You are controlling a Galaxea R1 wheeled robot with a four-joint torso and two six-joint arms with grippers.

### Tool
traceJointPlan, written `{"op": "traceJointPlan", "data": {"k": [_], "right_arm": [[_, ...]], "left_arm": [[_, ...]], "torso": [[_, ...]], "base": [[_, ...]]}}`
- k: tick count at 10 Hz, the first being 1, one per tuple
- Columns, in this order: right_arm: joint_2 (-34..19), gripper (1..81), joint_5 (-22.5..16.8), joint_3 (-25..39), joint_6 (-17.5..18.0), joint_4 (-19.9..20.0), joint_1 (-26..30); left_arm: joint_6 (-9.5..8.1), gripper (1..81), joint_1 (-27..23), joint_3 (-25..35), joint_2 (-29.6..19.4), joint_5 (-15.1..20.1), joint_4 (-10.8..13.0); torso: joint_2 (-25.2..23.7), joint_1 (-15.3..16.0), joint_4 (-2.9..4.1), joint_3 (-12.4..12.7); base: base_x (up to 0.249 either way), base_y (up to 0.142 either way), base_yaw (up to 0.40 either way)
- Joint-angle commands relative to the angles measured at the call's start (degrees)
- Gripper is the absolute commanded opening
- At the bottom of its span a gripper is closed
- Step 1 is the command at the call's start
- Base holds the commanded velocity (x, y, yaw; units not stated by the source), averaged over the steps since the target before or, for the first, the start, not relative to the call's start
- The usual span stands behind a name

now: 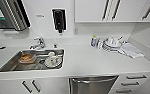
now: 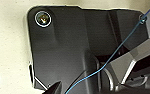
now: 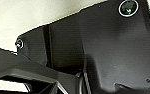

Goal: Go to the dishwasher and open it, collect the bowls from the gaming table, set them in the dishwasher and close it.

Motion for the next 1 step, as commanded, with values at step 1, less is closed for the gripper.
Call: {"op": "traceJointPlan", "data": {"k": [1], "right_arm": [[4.73, 81.1, -1.87, -4.59, -0.60, -2.84, -1.18]], "left_arm": [[0.05, 81.1, -1.05, -0.42, 0.22, 6.62, -2.43]], "torso": [[0.00, 0.00, 0.00, 0.00]], "base": [[0.000, 0.000, 0.000]]}}
